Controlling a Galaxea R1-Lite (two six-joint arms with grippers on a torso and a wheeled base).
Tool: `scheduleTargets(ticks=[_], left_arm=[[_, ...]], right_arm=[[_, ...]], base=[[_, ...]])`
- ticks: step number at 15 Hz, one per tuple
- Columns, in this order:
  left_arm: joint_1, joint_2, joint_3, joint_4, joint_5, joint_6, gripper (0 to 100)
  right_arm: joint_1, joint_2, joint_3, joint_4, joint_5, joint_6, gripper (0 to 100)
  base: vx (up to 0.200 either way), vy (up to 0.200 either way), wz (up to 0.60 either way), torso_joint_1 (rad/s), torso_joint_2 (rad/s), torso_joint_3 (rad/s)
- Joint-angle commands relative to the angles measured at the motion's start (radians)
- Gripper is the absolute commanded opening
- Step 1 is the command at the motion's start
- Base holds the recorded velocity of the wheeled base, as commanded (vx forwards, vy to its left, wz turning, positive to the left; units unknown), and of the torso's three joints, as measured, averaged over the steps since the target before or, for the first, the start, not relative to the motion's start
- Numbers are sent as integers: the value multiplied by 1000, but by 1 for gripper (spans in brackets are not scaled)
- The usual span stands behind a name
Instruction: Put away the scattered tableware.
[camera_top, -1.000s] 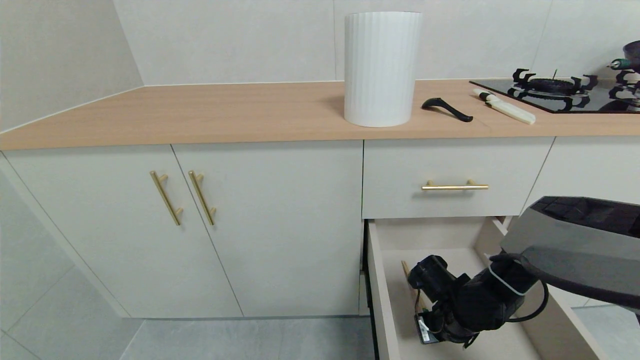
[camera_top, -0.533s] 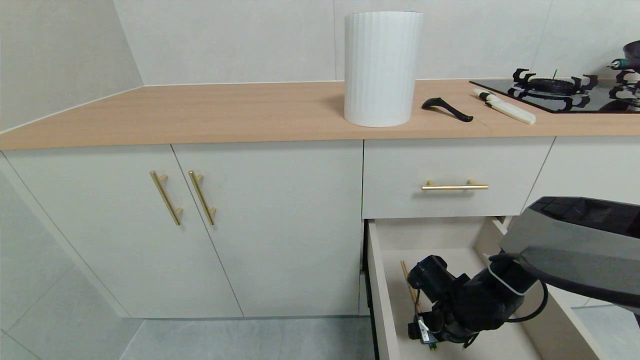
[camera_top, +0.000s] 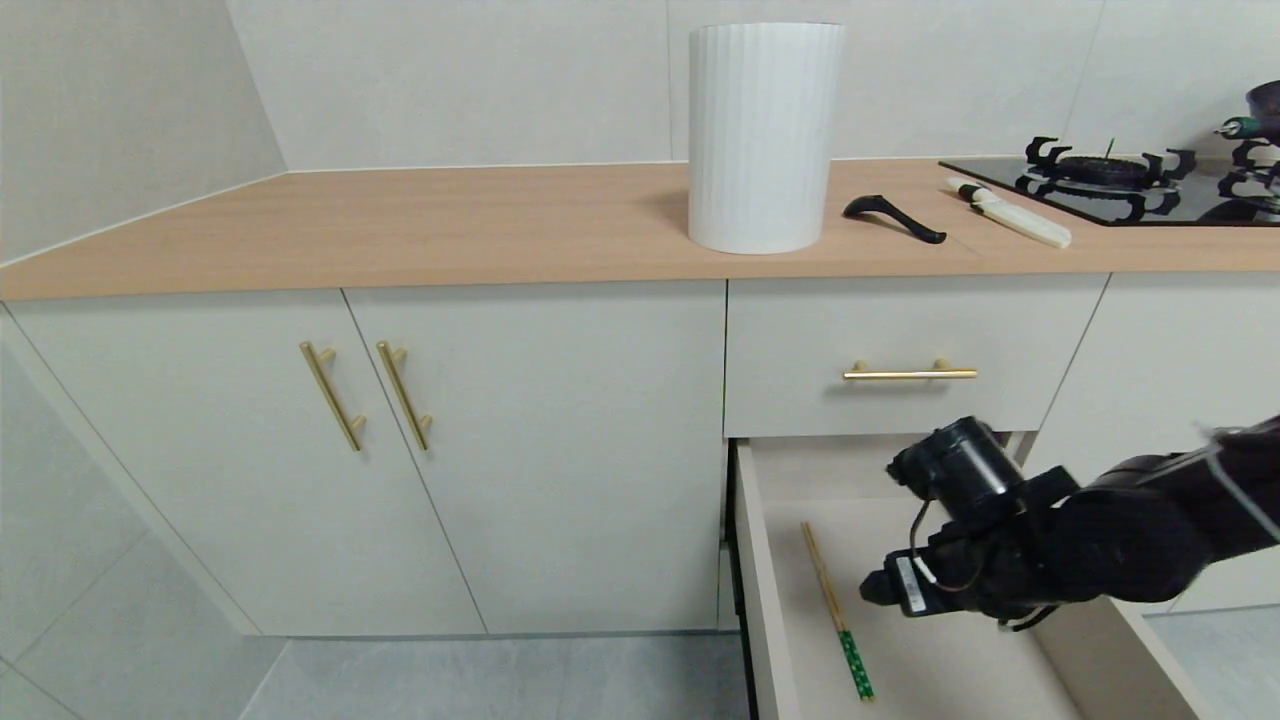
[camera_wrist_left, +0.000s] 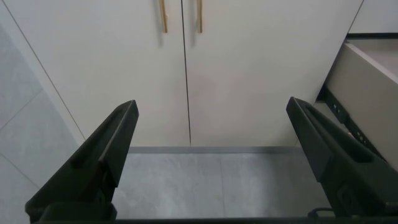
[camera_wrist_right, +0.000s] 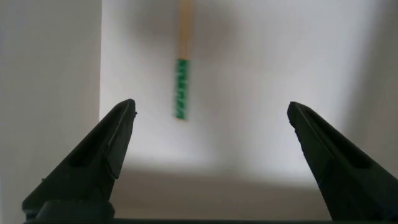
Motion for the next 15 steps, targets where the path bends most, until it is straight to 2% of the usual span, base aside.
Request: scheduleTargets(ticks=[1,6,10,15], left_arm=[[0,0,0,0,0,0,100],[0,0,0,0,0,0,100],[0,0,0,0,0,0,100],[0,0,0,0,0,0,100]], right_arm=[[-65,-229,-9,61,8,-47,100],[-68,-327,-5,61,8,-58,100],[-88,-344,-5,61,8,-76,100],[-99,-343,-3,59,8,-89,100]], base=[[0,0,0,0,0,0],[0,0,0,0,-14,-14],[0,0,0,30,-245,-299],[0,0,0,92,-514,-345]])
